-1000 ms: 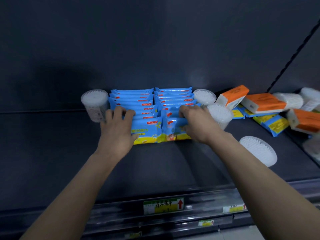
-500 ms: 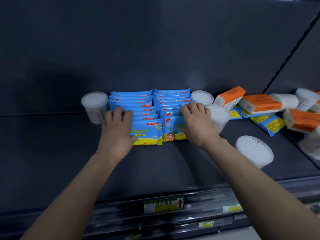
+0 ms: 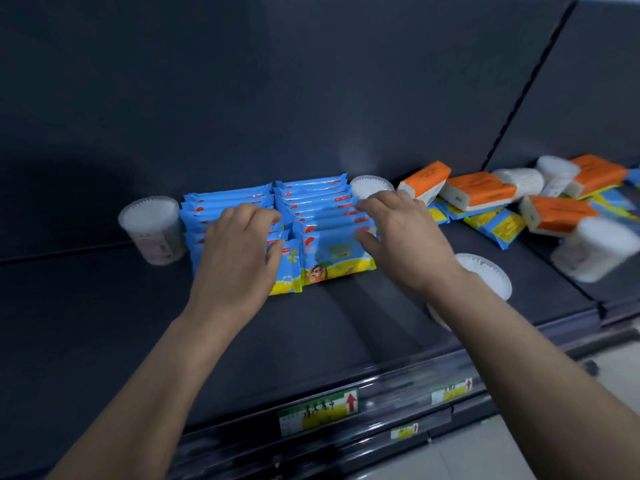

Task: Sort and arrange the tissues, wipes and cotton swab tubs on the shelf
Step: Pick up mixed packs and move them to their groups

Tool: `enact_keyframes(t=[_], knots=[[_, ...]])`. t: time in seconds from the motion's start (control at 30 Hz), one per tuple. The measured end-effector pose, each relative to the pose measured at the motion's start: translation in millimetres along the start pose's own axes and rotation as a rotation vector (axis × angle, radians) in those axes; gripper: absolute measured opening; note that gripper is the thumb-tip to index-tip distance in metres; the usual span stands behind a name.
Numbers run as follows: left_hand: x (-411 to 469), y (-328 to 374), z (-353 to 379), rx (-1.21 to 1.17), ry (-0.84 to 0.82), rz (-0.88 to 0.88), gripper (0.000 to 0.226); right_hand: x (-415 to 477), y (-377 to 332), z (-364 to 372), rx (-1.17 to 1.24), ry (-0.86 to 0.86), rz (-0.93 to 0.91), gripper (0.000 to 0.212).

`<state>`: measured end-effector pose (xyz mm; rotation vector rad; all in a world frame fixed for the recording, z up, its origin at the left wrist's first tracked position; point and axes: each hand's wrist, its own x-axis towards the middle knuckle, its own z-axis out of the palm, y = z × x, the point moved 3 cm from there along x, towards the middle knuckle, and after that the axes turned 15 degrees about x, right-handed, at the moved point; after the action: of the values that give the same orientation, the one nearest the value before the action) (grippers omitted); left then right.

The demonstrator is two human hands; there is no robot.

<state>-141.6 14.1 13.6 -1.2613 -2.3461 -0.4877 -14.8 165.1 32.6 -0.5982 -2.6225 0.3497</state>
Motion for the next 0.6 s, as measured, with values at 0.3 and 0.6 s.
enact_keyframes(t=[0.3,0.6], knots=[[12,106,-5,-0.27,0.036,0.349,0.023,-65,52,-70,-0.057,0.025,0.151,0.041],[29,231,6,-0.391,0.069,0.428,0.016,-119,160,-140,-0.015,0.155,0.234,0.04]])
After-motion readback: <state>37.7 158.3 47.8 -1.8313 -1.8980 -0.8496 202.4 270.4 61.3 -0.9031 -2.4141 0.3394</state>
